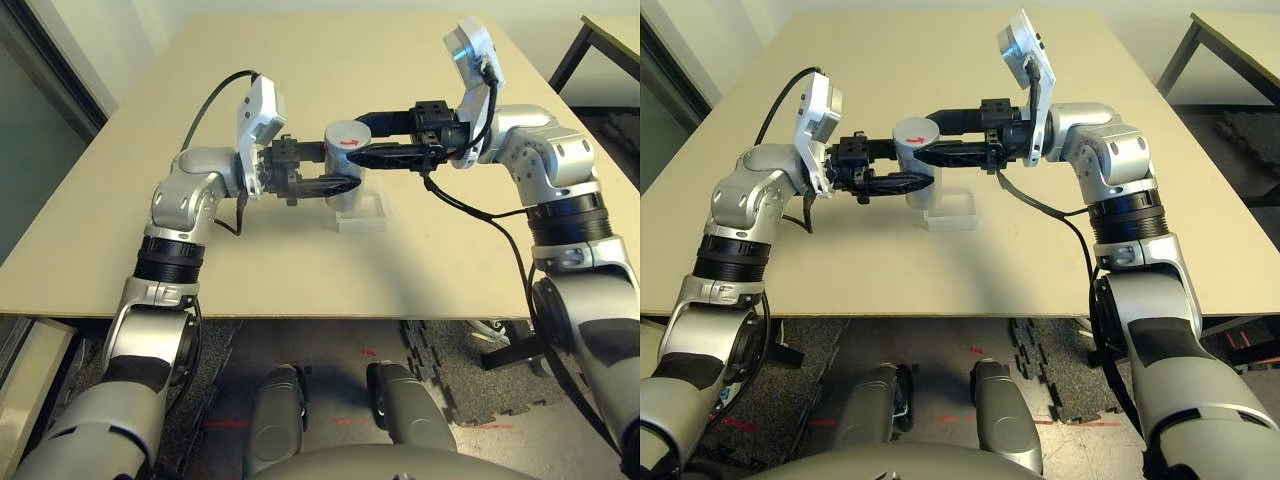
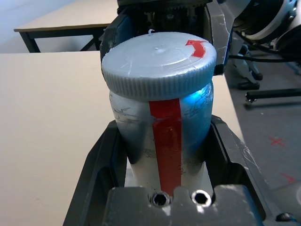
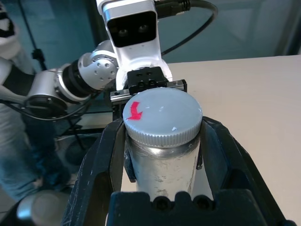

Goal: Pour the medicine from the bottle into the box.

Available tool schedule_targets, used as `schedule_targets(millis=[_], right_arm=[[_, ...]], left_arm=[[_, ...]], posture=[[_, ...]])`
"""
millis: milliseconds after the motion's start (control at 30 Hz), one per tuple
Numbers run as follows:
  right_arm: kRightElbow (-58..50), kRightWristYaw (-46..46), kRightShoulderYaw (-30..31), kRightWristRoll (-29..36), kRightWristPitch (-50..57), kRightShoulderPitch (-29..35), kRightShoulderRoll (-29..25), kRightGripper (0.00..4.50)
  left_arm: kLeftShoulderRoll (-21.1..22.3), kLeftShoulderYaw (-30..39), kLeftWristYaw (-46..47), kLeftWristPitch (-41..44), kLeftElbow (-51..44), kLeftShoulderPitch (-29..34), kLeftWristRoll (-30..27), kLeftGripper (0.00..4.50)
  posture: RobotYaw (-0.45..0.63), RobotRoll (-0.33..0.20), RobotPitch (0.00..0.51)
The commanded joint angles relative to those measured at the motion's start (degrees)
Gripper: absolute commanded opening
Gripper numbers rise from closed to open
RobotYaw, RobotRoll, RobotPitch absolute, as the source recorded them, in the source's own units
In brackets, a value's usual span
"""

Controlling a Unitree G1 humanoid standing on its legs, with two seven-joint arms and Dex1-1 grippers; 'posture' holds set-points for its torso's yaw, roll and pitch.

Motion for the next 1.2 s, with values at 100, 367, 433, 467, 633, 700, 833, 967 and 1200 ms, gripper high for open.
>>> schedule_targets(millis=[100,367,433,467,633,700,833,967,1200], right_arm=[[3.1,-1.52,-1.65,-0.36,0.07,-2.71,-0.41,2.57],[-4.05,-3.11,-1.82,0.03,4.32,0.27,-3.53,4.2],[-9.01,-4.57,-2.14,0.94,7.23,2.25,-5.08,4.5],[-11.93,-5.65,-2.46,1.48,8.65,3.56,-5.78,4.5],[-23.57,-11.31,-4.1,4.75,13.73,9.44,-6.99,4.5],[-26.62,-13.82,-4.49,5.71,14.89,10.9,-6.63,4.5],[-30.48,-19.09,-4.29,6.68,15.46,12.31,-4.81,4.5],[-30.62,-23.56,-3.4,5.25,13.66,12.13,-2.64,4.5],[-27.22,-26.25,-0.72,2.48,9.68,9.93,0.12,4.5]], left_arm=[[-0.89,-4.84,-3.62,-0.38,-4.41,0.41,-1.64,2.51],[-1.59,-4.45,-2.6,-2.31,-1.26,-0.76,-0.58,2.51],[-1.79,-4.06,-1.81,-3.34,0.4,-1.45,-0.17,2.51],[-1.94,-3.68,-1.2,-3.83,1.39,-1.92,-0.05,2.51],[-1.92,-3.14,-0.42,-5.8,4.69,-3.27,0.39,2.51],[-1.84,-3.22,-0.53,-6.58,5.97,-3.57,0.58,2.51],[-1.86,-3.49,-0.85,-8.44,9.1,-4.43,1.26,2.51],[-2.16,-3.63,-1.0,-9.72,11.24,-5.34,1.67,2.51],[-2.75,-4.11,-1.03,-9.97,11.22,-5.23,1.82,2.51]], posture=[[-0.09,0.0,0.118],[-0.11,0.0,0.115],[-0.11,0.0,0.113],[-0.11,0.0,0.111],[-0.13,0.0,0.108],[-0.14,0.0,0.108],[-0.15,0.0,0.104],[-0.16,0.0,0.103],[-0.16,0.0,0.103]])
